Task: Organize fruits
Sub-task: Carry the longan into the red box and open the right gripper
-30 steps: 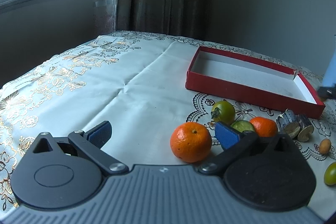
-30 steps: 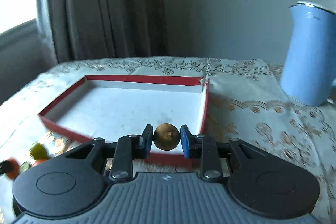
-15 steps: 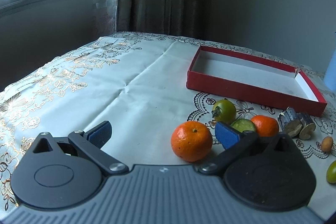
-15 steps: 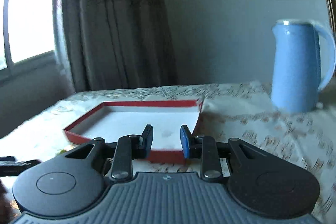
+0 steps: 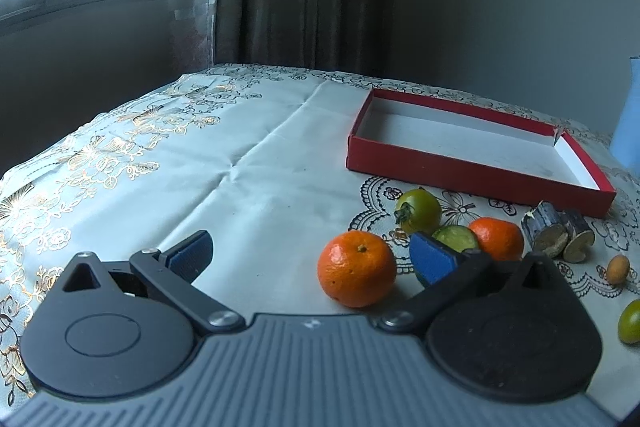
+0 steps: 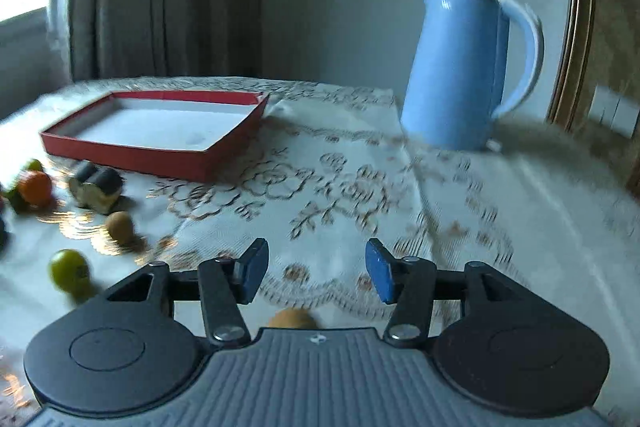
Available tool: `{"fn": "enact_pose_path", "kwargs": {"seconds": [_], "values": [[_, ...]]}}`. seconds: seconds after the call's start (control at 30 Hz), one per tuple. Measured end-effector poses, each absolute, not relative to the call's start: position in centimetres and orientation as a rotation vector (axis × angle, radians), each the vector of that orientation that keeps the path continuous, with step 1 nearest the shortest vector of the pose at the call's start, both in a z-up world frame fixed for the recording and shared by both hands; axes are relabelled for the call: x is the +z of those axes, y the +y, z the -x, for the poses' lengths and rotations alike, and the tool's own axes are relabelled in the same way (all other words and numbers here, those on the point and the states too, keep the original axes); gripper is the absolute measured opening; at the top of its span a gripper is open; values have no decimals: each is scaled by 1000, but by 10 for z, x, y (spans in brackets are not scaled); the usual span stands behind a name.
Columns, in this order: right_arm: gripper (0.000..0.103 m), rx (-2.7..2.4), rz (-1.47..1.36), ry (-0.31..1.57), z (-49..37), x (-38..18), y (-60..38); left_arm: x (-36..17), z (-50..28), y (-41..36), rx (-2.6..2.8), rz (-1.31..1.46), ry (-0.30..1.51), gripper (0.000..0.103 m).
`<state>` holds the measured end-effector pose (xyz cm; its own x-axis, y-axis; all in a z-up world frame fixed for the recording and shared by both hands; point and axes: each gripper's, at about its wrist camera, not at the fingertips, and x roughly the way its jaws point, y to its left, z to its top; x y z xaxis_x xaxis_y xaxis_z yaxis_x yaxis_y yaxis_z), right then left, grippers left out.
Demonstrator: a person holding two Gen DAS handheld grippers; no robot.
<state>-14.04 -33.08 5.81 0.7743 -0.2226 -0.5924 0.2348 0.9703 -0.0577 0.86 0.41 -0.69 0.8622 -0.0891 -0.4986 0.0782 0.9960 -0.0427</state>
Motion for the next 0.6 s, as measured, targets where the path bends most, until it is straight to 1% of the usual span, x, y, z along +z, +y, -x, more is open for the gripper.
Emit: {"fn": "enact_pose_path", "kwargs": {"seconds": [0.17,0.33,0.37,0.4,0.47,0.57,0.6], "values": [[53,-291,63,664,159,50,-318,-7,-9,4,-88,21,524,103],[53,-300,61,702,165,36,-322,-7,-9,4,-88,19,525,103],[51,-298,45,712,166,34,-324,-7,-9,4,-88,19,524,103],[49,-293,26,703,166,32,-326,-7,-9,4,-87,19,525,103],[35,-290,19,700,167,32,-327,-7,-10,4,-87,20,527,103],[28,-278,22,703,166,31,-325,-7,-10,4,-85,21,527,103],[28,-277,23,706,166,32,-325,-7,-10,4,-85,21,527,103]]}}
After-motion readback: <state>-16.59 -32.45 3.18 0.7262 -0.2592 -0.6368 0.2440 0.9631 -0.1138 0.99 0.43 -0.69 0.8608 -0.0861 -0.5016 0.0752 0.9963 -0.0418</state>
